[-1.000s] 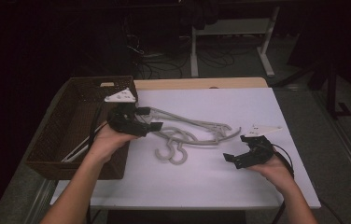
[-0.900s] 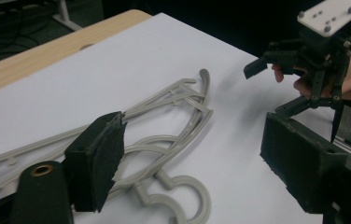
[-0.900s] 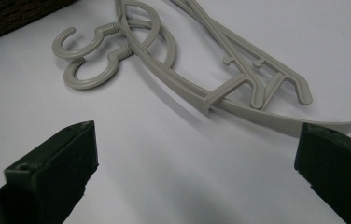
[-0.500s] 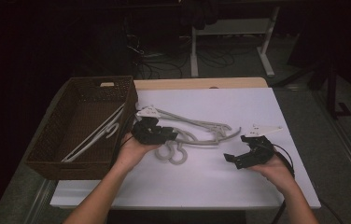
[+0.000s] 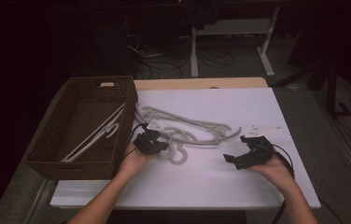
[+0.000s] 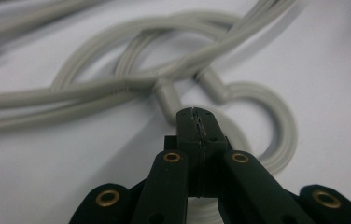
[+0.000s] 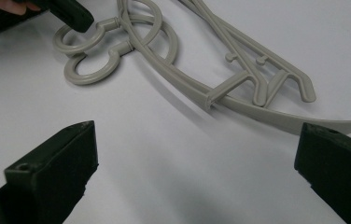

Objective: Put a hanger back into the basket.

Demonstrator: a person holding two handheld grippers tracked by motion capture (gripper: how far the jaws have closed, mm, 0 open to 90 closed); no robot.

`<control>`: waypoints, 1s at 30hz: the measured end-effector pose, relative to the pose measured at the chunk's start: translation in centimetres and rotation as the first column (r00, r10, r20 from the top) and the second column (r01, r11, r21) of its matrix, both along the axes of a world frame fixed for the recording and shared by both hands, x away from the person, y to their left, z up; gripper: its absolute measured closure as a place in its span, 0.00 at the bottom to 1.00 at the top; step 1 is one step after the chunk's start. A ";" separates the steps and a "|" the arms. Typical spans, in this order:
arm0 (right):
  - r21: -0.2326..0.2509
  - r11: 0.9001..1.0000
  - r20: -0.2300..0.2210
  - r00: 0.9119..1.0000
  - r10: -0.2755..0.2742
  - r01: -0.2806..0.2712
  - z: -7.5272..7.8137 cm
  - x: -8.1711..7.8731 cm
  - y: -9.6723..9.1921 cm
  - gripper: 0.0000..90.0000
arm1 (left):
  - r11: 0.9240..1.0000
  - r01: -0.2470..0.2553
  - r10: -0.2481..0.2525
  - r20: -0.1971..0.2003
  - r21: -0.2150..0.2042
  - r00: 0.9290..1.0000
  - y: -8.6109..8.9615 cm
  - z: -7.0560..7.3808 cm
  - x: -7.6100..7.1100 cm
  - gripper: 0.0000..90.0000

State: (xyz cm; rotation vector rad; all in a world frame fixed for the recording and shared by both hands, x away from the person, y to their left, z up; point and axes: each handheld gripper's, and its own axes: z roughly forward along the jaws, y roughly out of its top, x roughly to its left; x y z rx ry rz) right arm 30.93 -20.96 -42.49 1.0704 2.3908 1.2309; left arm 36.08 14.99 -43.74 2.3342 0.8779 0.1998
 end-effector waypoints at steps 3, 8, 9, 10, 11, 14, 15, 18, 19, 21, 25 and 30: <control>-0.001 1.000 -0.001 1.000 0.000 0.000 0.0 0.0 0.0 0.00 | 1.000 0.016 -0.015 -0.020 0.019 1.000 -0.3 -0.4 0.0 1.00; -0.003 1.000 -0.004 1.000 0.003 -0.003 -0.1 0.0 0.1 0.00 | 0.999 0.035 -0.034 -0.029 0.032 0.999 -0.9 -0.9 0.0 1.00; -0.004 1.000 -0.004 1.000 0.004 -0.004 -0.1 0.0 0.1 0.00 | 0.999 0.040 -0.040 -0.034 0.027 0.999 -1.0 -0.8 0.0 1.00; -0.005 1.000 -0.005 1.000 0.004 -0.004 -0.1 0.0 0.1 0.00 | 0.999 0.049 -0.048 -0.042 0.017 0.998 -1.0 -0.8 -0.1 1.00; -0.005 1.000 -0.005 1.000 0.004 -0.004 -0.1 0.1 0.1 0.00 | 0.999 0.050 -0.049 -0.036 0.021 0.998 -1.2 -0.8 -0.2 1.00; -0.005 1.000 -0.005 1.000 0.004 -0.004 -0.1 0.1 0.1 0.00 | 0.998 0.070 -0.070 -0.047 -0.004 0.996 -1.4 -0.5 -0.3 1.00; -0.005 1.000 -0.005 1.000 0.004 -0.004 -0.1 0.1 0.1 0.00 | 0.997 0.076 -0.077 -0.045 -0.011 0.996 -1.5 -0.4 -0.4 1.00; -0.006 1.000 -0.005 1.000 0.004 -0.004 -0.1 0.1 0.1 0.00 | 0.994 0.107 -0.107 -0.045 -0.010 0.993 -2.2 -0.3 -0.7 1.00; -0.005 1.000 -0.006 1.000 0.004 -0.004 -0.1 0.1 0.1 0.00 | 0.993 0.117 -0.117 -0.049 -0.012 0.992 -2.5 -0.4 -0.8 1.00; -0.005 1.000 -0.006 1.000 0.004 -0.004 -0.1 0.1 0.2 0.00 | 0.990 0.137 -0.138 -0.060 -0.015 0.989 -3.0 -0.5 -1.0 1.00; -0.005 1.000 -0.008 1.000 0.002 -0.002 -0.1 0.1 0.2 0.00 | 0.987 0.160 -0.161 -0.057 -0.025 0.985 -3.8 -0.5 -1.3 1.00; -0.008 1.000 -0.010 1.000 0.005 -0.005 -0.2 0.2 0.2 0.00 | 0.979 0.198 -0.202 -0.074 -0.058 0.977 -4.9 -0.6 -1.8 1.00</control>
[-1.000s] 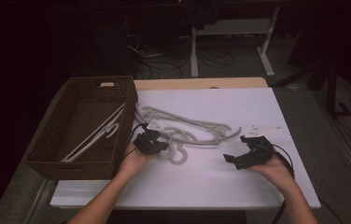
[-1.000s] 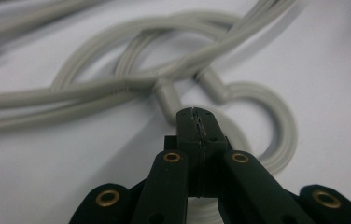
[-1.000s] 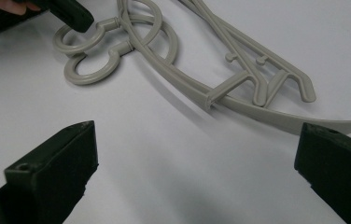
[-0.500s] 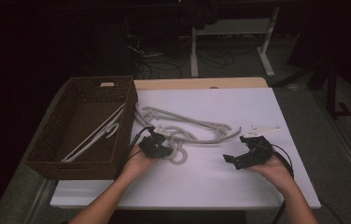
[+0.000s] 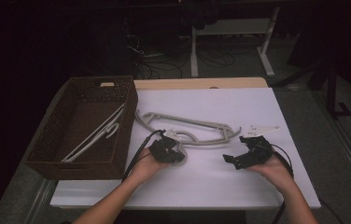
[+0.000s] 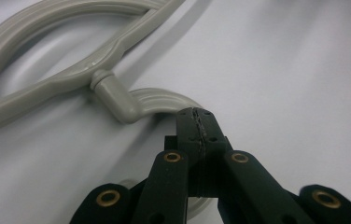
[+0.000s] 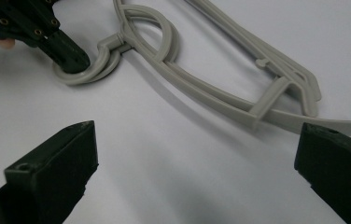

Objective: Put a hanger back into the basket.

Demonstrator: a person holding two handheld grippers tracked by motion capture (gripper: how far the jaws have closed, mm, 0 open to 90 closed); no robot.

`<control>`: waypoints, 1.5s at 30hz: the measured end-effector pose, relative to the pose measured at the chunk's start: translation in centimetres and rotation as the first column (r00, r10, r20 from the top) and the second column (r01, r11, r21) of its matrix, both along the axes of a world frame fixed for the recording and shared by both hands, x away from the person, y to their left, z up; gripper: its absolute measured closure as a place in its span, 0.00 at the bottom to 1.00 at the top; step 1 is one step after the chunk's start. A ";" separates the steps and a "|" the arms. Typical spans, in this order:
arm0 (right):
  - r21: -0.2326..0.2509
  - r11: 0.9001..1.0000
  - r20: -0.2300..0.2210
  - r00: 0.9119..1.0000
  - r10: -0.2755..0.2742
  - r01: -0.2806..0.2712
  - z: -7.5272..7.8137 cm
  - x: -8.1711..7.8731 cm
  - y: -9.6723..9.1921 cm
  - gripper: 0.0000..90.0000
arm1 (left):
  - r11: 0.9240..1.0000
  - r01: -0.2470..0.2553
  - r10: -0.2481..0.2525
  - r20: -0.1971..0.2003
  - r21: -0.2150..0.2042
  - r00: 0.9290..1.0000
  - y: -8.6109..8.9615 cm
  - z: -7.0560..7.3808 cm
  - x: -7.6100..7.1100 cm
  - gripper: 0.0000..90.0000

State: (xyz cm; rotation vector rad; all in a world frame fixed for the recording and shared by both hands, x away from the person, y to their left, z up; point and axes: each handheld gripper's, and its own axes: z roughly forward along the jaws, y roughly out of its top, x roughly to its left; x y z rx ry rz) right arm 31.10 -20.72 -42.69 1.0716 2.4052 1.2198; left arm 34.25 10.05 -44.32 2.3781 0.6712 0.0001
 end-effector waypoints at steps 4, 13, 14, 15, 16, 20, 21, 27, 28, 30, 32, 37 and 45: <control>0.001 1.000 0.000 1.000 -0.001 0.001 0.0 0.0 0.0 0.00 | 0.999 0.033 -0.033 0.015 0.003 0.999 -1.5 0.0 -0.5 1.00; 0.006 1.000 0.003 1.000 -0.001 0.001 0.1 0.0 -0.1 0.00 | 0.995 0.097 -0.097 0.006 -0.006 0.995 -5.5 -0.8 -0.8 1.00; 0.008 1.000 0.004 1.000 -0.002 0.002 0.1 0.0 -0.1 0.00 | 0.995 0.103 -0.103 0.008 -0.006 0.995 -5.9 -0.8 -0.8 1.00; 0.011 1.000 0.004 1.000 -0.003 0.003 0.1 0.0 -0.1 0.00 | 0.994 0.108 -0.108 0.009 -0.011 0.994 -6.3 -0.9 -0.9 1.00; 0.013 1.000 0.006 1.000 -0.004 0.004 0.2 0.0 -0.2 0.00 | 0.993 0.113 -0.113 0.008 -0.013 0.994 -6.7 -0.9 -0.9 1.00; 0.020 1.000 0.007 1.000 -0.009 0.008 0.2 -0.1 -0.4 0.00 | 0.993 0.121 -0.121 0.014 -0.017 0.993 -7.2 -0.9 -0.9 1.00; 0.020 1.000 0.009 1.000 -0.008 0.008 0.3 -0.1 -0.4 0.00 | 0.993 0.120 -0.119 0.017 -0.023 0.993 -7.0 -0.8 -0.8 1.00; 0.025 1.000 0.010 1.000 -0.011 0.011 0.3 -0.1 -0.5 0.00 | 0.997 0.065 -0.062 0.082 -0.039 0.995 -3.9 1.7 0.7 0.98; 0.024 1.000 0.012 1.000 -0.010 0.010 0.3 -0.1 -0.5 0.00 | 0.999 0.043 -0.040 0.100 -0.029 0.994 -3.2 2.1 1.2 0.99; 0.022 1.000 0.011 1.000 -0.009 0.008 0.3 -0.1 -0.4 0.00 | 1.000 -0.006 0.007 0.139 -0.005 0.990 -1.7 2.8 2.6 1.00; 0.021 1.000 0.009 1.000 -0.008 0.008 0.3 -0.1 -0.3 0.00 | 0.998 -0.057 0.054 0.156 0.011 0.986 -0.3 3.2 4.2 1.00; 0.021 1.000 0.005 1.000 -0.009 0.009 0.2 0.0 -0.3 0.00 | 0.992 -0.129 0.127 0.112 0.015 0.986 1.9 2.7 7.1 1.00; 0.022 1.000 0.007 1.000 -0.010 0.010 0.2 0.0 -0.4 0.00 | 0.989 -0.126 0.121 0.069 0.075 0.990 2.3 1.2 7.8 1.00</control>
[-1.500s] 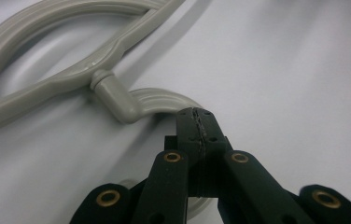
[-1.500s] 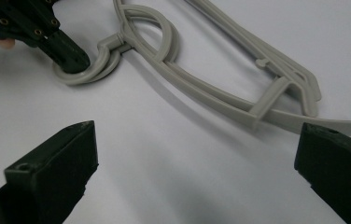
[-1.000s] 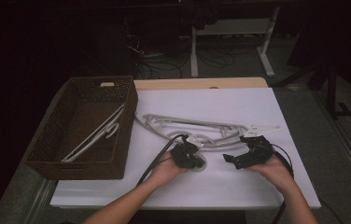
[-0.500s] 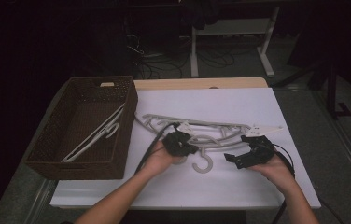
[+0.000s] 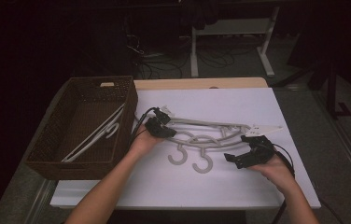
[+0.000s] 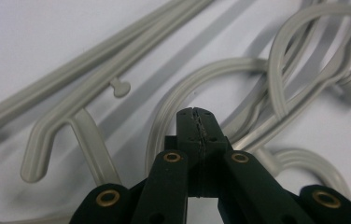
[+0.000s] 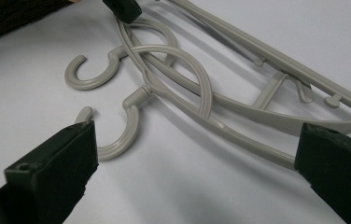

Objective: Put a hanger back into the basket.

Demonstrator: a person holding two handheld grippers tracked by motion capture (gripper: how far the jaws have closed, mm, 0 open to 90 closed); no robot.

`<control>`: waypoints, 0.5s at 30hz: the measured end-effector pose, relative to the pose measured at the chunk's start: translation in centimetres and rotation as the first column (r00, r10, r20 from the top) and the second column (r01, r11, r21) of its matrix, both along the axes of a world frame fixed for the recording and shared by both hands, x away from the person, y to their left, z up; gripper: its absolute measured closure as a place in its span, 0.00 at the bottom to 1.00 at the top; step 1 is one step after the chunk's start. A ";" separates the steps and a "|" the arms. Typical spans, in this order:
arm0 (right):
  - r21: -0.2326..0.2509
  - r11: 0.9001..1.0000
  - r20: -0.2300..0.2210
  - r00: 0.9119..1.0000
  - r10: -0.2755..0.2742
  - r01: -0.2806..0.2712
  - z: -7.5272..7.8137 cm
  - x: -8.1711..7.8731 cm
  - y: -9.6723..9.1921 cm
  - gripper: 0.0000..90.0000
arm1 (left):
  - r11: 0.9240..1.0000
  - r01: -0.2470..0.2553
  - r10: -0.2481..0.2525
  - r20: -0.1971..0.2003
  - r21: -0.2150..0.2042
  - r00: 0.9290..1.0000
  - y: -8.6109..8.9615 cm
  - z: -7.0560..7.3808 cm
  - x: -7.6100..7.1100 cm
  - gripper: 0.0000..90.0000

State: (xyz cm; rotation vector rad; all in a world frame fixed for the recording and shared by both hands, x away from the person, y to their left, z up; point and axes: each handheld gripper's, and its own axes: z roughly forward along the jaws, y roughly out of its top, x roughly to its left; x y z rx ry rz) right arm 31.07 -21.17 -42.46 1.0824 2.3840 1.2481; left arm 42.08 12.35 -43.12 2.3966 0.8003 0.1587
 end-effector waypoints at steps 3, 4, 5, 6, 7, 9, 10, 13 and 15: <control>-0.003 1.000 -0.001 1.000 0.002 -0.002 0.0 0.0 0.1 0.00 | 1.000 0.000 0.000 -0.002 -0.014 1.000 0.2 0.3 -0.3 1.00; -0.003 1.000 -0.002 1.000 0.002 -0.002 0.0 0.0 0.1 0.00 | 1.000 0.002 -0.002 -0.001 -0.018 1.000 0.2 0.5 -0.5 1.00; -0.003 1.000 -0.002 1.000 0.001 -0.001 0.0 0.0 0.1 0.00 | 1.000 0.009 -0.009 -0.004 -0.015 1.000 0.3 0.6 -0.7 1.00; -0.004 1.000 -0.002 1.000 0.001 -0.001 0.0 0.0 0.1 0.00 | 1.000 0.010 -0.010 -0.004 -0.017 1.000 0.3 0.7 -0.9 1.00; -0.004 1.000 -0.002 1.000 0.002 -0.002 0.0 0.0 0.1 0.00 | 1.000 0.015 -0.015 -0.001 -0.016 1.000 0.3 0.9 -1.1 1.00; -0.006 1.000 -0.001 1.000 0.004 -0.004 0.0 0.0 0.1 0.00 | 1.000 0.026 -0.026 0.002 -0.015 1.000 0.3 1.0 -1.3 1.00; -0.006 1.000 -0.001 1.000 0.005 -0.005 -0.1 0.0 0.2 0.00 | 0.999 0.030 -0.030 -0.006 -0.017 1.000 0.4 1.1 -1.3 1.00; -0.007 1.000 -0.002 1.000 0.004 -0.004 0.0 0.0 0.2 0.00 | 0.998 0.060 -0.059 -0.034 0.007 0.998 0.1 0.7 -1.7 1.00; -0.007 1.000 -0.003 1.000 0.005 -0.005 -0.1 0.0 0.2 0.00 | 0.998 0.065 -0.065 -0.021 0.016 0.998 -0.1 0.3 -2.0 1.00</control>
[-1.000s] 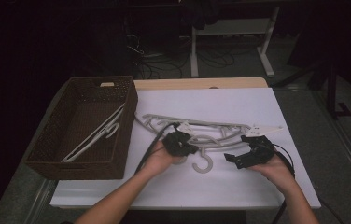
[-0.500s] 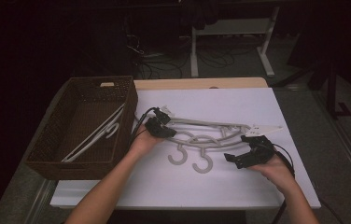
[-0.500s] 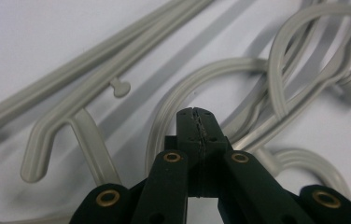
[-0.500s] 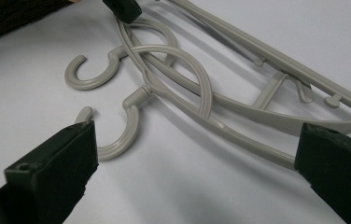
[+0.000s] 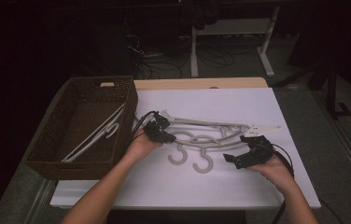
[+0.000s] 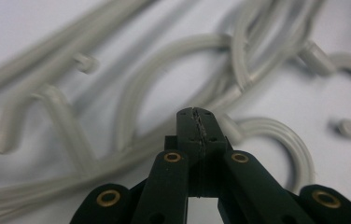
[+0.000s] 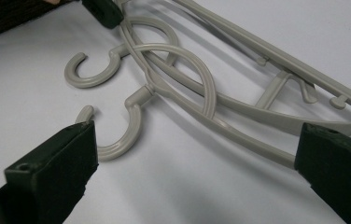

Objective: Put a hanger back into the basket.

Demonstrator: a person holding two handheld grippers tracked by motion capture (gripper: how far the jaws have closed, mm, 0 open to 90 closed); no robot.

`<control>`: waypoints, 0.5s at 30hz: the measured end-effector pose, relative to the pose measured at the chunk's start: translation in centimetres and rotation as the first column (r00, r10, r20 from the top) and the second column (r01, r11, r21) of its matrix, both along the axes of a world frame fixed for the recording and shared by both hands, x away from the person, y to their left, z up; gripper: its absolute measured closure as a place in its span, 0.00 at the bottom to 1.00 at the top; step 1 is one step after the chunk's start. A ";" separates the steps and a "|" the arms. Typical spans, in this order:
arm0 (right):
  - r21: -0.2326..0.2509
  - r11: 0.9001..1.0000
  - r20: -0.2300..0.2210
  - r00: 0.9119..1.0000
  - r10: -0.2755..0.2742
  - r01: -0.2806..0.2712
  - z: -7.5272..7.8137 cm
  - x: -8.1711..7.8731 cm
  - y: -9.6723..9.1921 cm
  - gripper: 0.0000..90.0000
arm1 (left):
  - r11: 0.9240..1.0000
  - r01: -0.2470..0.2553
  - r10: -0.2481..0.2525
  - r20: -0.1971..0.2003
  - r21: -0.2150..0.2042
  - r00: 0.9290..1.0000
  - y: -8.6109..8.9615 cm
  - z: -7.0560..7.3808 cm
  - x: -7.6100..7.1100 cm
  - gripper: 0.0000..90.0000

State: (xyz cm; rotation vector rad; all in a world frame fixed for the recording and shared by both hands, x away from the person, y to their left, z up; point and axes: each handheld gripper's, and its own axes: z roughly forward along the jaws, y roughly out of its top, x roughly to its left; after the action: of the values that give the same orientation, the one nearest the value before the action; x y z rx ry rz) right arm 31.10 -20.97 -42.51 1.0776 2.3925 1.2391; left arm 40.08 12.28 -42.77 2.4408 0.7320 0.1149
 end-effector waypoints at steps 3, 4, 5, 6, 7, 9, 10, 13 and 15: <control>0.001 1.000 -0.002 1.000 -0.003 0.003 0.0 0.0 0.0 0.00 | 1.000 -0.001 0.001 0.000 -0.025 1.000 0.1 0.2 0.1 1.00; 0.001 1.000 -0.002 1.000 -0.003 0.003 0.0 0.0 0.0 0.00 | 1.000 -0.005 0.005 0.003 -0.031 1.000 0.1 0.4 0.2 1.00; 0.001 1.000 -0.001 1.000 -0.002 0.002 0.0 0.0 0.0 0.00 | 0.999 -0.010 0.011 0.010 -0.037 1.000 0.2 0.7 0.4 1.00; 0.001 1.000 0.000 1.000 -0.002 0.002 0.0 0.0 0.0 0.00 | 0.999 -0.016 0.017 0.020 -0.043 1.000 0.2 1.0 0.7 1.00; 0.001 1.000 -0.002 1.000 -0.002 0.002 0.0 0.0 0.0 0.00 | 0.998 -0.028 0.030 0.031 -0.053 0.999 0.2 1.2 0.9 1.00; 0.001 1.000 -0.003 1.000 -0.002 0.002 0.0 0.0 0.0 0.00 | 0.997 -0.048 0.051 0.051 -0.063 0.997 0.2 1.8 1.7 1.00; 0.000 1.000 -0.003 1.000 -0.001 0.001 0.0 0.1 0.0 0.00 | 0.996 -0.057 0.061 0.059 -0.064 0.996 0.2 2.1 2.2 1.00; 0.000 1.000 -0.003 1.000 0.002 -0.002 -0.1 0.1 0.0 0.00 | 0.994 -0.094 0.099 0.079 -0.060 0.992 -0.1 2.5 4.2 1.00; -0.001 1.000 -0.004 1.000 0.004 -0.004 -0.1 0.1 0.1 0.00 | 0.991 -0.124 0.128 0.086 -0.054 0.988 -0.3 2.4 5.5 1.00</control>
State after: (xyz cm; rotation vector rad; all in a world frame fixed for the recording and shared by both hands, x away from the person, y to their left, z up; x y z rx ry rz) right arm 31.17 -20.91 -42.60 1.0769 2.3989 1.2385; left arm 45.62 11.99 -40.32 2.3265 0.8387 0.2507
